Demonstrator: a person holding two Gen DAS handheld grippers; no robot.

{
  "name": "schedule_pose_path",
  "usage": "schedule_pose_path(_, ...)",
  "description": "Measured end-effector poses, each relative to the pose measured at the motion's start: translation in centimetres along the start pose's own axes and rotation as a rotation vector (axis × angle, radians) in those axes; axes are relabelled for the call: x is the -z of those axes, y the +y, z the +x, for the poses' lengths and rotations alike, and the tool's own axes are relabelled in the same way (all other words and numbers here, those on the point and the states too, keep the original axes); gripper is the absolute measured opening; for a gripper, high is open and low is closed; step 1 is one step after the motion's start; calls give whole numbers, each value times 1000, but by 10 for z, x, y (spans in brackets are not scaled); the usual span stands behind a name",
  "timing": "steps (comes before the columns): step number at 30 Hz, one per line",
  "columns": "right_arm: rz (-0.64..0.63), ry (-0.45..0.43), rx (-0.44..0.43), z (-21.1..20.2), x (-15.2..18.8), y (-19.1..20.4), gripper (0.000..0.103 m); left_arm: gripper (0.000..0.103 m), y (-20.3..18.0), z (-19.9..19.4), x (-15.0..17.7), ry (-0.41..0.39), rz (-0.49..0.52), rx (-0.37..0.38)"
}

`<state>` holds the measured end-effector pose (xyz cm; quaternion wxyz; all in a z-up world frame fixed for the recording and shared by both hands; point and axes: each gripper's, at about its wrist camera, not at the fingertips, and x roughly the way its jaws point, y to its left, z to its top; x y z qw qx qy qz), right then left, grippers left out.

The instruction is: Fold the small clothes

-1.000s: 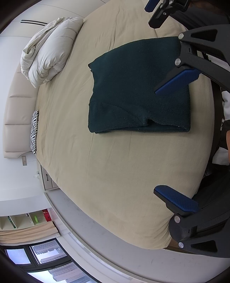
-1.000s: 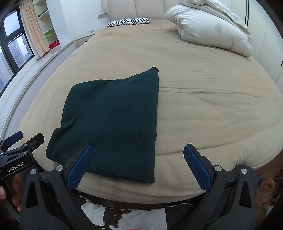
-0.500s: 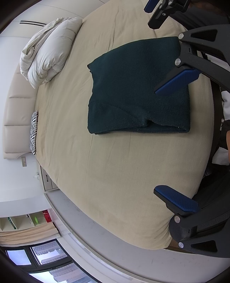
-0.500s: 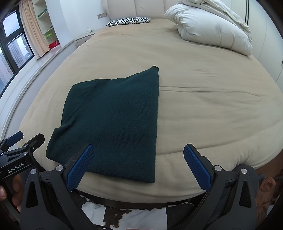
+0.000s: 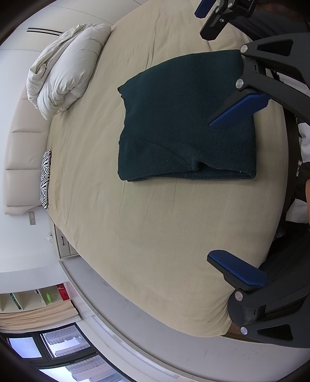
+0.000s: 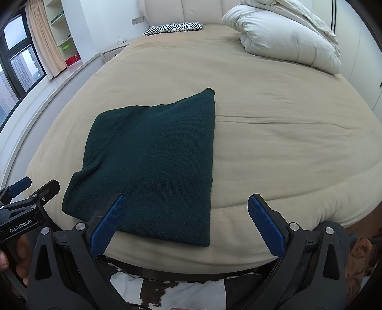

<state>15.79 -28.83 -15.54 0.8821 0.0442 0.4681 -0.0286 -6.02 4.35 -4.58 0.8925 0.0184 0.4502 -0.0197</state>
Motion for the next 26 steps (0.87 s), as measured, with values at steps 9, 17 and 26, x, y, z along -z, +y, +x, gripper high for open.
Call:
schedule_pose_path(9,-1,4,-2,1,2,2,103,103,0,0,0,3,0,2)
schedule_pose_path(17,-3,8,-7,2,1,1,103,103,3,1,-2,12,0,13)
schedule_pose_path(26,-4,16,-11,4,3,0,103,103,6,2,-2,8,2,13)
